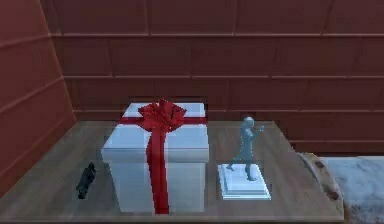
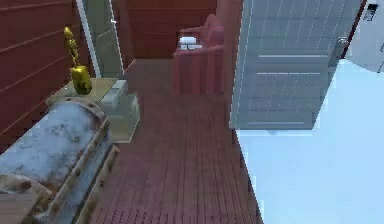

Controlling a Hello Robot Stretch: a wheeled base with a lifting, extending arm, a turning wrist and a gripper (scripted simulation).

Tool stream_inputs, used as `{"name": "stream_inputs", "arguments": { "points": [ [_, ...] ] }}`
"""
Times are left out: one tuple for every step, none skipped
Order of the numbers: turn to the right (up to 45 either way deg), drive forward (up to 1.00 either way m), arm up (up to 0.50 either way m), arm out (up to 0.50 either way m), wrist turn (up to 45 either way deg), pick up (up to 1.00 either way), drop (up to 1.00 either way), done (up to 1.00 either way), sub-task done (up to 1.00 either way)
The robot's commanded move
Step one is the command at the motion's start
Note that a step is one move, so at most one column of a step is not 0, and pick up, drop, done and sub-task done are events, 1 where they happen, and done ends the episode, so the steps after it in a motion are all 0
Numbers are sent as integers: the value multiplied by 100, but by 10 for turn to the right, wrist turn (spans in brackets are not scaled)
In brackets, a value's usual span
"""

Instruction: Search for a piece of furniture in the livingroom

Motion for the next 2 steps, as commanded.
{"name": "stream_inputs", "arguments": {
  "points": [
    [450, 0, 0, 0, 0, 0, 0, 0, 0],
    [450, 0, 0, 0, 0, 0, 0, 0, 0]
  ]
}}
